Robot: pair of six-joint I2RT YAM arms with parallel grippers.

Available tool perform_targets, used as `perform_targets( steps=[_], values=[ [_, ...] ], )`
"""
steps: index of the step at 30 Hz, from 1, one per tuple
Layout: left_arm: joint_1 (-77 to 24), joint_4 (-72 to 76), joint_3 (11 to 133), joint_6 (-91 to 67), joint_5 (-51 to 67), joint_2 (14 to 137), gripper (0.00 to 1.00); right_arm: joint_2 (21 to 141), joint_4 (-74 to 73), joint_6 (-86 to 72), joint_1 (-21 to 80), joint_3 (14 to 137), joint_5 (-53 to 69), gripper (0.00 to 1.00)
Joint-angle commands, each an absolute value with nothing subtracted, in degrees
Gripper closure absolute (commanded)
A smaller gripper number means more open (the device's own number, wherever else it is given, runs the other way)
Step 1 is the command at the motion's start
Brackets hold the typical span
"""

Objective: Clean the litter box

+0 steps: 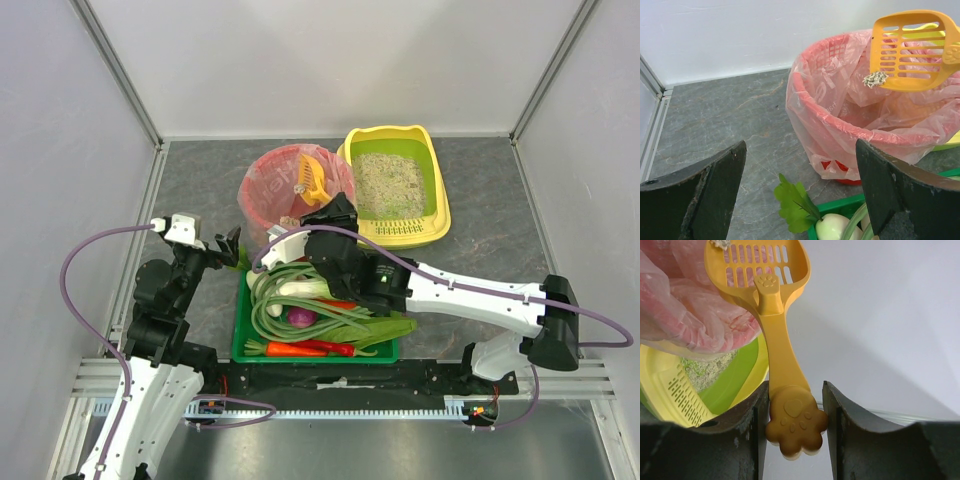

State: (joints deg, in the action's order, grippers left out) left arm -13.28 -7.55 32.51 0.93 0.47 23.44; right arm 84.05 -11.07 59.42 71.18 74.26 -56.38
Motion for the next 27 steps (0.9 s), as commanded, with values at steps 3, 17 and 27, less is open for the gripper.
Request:
perform_targets(
  steps=[3, 17, 27],
  values=[
    [-13.45, -6.33, 34.45, 0.53, -0.97, 22.76, 0.04, 81.91, -8.7, 66.0, 71.72, 75.32, -55.81, 1.0],
    [-13.45, -6.94, 34.8, -2.11, -3.95, 22.68, 0.03, 74.36, -2.22, 47.39, 70.06, 74.62, -50.19, 1.0],
    [-13.45, -7.38, 34.98, -3.25, -5.18, 23.03, 0.02, 64.78, 4.48, 23.3, 51.61, 64.96, -42.37, 1.0]
  ],
)
